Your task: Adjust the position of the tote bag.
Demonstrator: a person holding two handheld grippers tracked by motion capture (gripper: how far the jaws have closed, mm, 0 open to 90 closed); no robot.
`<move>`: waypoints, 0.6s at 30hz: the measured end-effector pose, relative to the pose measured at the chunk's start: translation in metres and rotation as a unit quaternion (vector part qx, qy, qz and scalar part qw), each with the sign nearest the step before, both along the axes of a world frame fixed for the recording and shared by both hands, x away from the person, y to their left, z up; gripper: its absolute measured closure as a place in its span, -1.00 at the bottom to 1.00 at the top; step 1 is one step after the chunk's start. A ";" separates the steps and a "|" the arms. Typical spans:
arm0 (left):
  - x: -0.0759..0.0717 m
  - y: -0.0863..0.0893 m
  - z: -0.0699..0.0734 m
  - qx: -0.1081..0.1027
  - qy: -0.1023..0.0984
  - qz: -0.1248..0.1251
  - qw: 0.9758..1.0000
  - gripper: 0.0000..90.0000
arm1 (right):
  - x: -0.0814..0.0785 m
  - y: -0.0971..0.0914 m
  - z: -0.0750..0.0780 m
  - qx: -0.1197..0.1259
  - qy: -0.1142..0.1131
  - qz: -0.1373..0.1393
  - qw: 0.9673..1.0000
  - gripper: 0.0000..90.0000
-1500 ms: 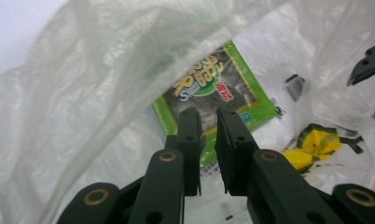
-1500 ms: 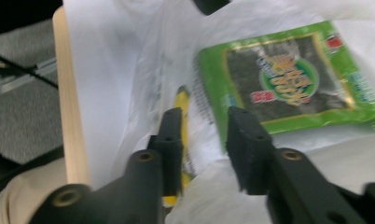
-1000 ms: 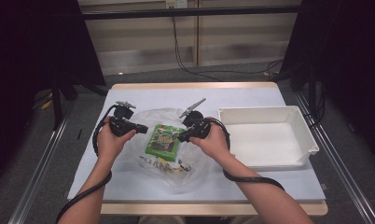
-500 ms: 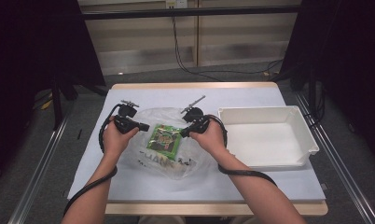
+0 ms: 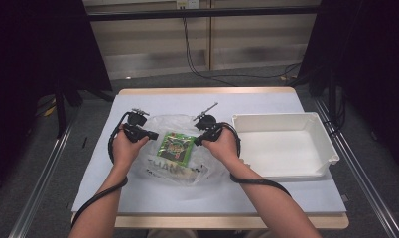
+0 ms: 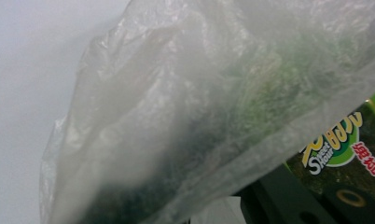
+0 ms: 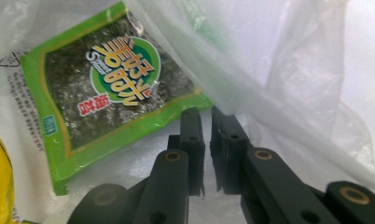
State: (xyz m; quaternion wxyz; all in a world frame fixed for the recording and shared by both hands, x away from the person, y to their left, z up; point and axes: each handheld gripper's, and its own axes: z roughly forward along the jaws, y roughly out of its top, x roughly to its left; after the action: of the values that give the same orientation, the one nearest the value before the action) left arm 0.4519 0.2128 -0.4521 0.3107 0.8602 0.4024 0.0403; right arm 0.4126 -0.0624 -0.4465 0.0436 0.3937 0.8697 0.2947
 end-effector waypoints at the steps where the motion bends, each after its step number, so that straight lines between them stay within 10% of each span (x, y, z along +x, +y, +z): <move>1: 0.000 0.001 -0.001 0.002 0.002 0.008 1.000 0.83 | 0.000 0.000 -0.001 0.000 -0.001 0.000 1.000 0.84; 18: -0.002 -0.004 -0.015 0.027 0.001 0.022 0.999 0.11 | -0.001 0.002 -0.011 -0.007 0.004 -0.004 1.000 0.82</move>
State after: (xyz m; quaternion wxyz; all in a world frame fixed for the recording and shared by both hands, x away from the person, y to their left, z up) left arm 0.4504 0.2085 -0.4671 0.2857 0.8593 0.4204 0.0573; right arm 0.4118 -0.0603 -0.4579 0.0441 0.3984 0.8702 0.2865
